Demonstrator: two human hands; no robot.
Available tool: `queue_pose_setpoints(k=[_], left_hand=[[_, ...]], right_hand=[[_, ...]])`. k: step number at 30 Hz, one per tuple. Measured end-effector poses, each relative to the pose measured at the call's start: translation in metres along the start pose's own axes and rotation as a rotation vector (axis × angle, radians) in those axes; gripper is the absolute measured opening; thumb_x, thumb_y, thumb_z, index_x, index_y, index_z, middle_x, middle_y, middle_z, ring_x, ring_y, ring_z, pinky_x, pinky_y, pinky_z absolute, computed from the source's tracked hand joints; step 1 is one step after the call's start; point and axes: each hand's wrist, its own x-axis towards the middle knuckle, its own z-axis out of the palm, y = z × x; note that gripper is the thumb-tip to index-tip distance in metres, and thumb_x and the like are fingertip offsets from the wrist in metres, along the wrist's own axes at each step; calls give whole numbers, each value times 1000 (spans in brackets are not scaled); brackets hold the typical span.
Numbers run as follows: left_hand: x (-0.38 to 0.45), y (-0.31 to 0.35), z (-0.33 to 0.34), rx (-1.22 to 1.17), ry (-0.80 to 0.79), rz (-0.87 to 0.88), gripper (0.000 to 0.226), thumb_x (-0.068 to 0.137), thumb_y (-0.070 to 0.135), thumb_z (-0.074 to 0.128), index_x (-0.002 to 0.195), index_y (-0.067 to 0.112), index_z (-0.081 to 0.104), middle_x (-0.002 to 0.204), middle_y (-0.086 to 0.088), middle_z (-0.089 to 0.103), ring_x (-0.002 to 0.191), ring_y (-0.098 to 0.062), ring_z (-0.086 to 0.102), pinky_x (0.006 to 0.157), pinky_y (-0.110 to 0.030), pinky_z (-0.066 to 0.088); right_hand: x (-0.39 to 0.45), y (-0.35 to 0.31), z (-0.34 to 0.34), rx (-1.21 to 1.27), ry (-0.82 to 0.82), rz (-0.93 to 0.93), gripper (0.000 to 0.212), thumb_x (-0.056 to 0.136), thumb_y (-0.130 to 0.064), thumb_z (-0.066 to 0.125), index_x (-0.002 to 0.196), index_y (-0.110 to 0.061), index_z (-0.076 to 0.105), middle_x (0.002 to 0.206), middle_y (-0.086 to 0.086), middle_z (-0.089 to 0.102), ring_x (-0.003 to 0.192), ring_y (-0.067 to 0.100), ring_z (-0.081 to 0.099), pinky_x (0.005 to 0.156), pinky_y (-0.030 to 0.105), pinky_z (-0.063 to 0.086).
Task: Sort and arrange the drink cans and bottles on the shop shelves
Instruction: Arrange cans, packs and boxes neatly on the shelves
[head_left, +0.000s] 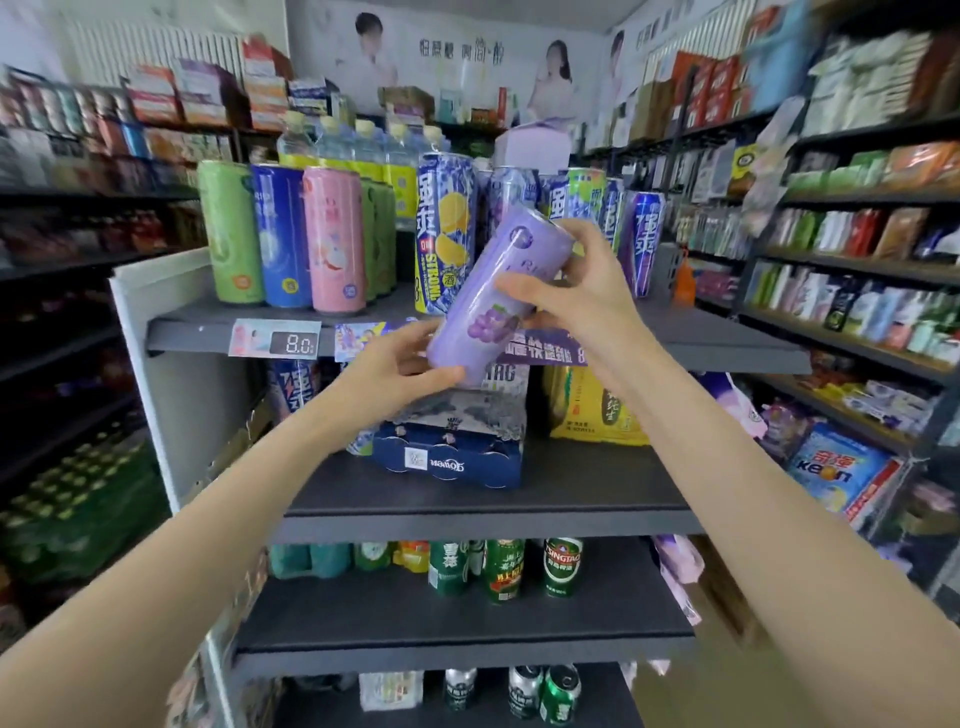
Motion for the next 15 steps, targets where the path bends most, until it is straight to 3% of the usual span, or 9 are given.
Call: queue_pose_setpoints(k=[4, 7, 9, 11, 15], left_hand=[[0, -6, -57, 283, 385, 74, 29, 86, 1, 59, 113, 13, 57, 108, -1, 62, 95, -12, 60, 95, -31, 46], [-9, -16, -95, 540, 583, 33, 33, 85, -1, 54, 117, 7, 60, 119, -8, 61, 110, -24, 57, 92, -27, 38], [-16, -22, -115, 640, 645, -24, 38, 84, -1, 54, 120, 8, 59, 126, -11, 56, 113, -26, 53, 89, -21, 33], [-22, -26, -132, 685, 665, -85, 41, 83, 2, 54, 123, 8, 56, 126, -14, 54, 111, -28, 52, 91, -24, 34], [-33, -31, -151, 764, 649, -150, 45, 84, 3, 55, 128, 7, 52, 129, -16, 51, 115, -31, 49, 88, -25, 33]], right_hand=[[41, -27, 58, -217, -32, -250, 68, 70, -14, 80, 122, -29, 38, 115, 6, 55, 78, 16, 60, 59, 36, 57], [64, -36, 97, -267, -45, -218, 58, 73, -13, 78, 120, -17, 44, 101, -10, 48, 70, 12, 58, 55, 39, 58], [74, -35, 119, -266, -97, -147, 55, 75, -14, 77, 119, -15, 44, 95, -14, 44, 70, 12, 59, 55, 38, 58], [82, -30, 139, -254, -150, -102, 53, 76, -14, 77, 116, -15, 42, 102, -5, 46, 76, 18, 60, 55, 37, 58], [95, -17, 179, -323, -203, -150, 50, 75, -14, 77, 109, -18, 40, 105, 2, 49, 81, 25, 61, 51, 35, 57]])
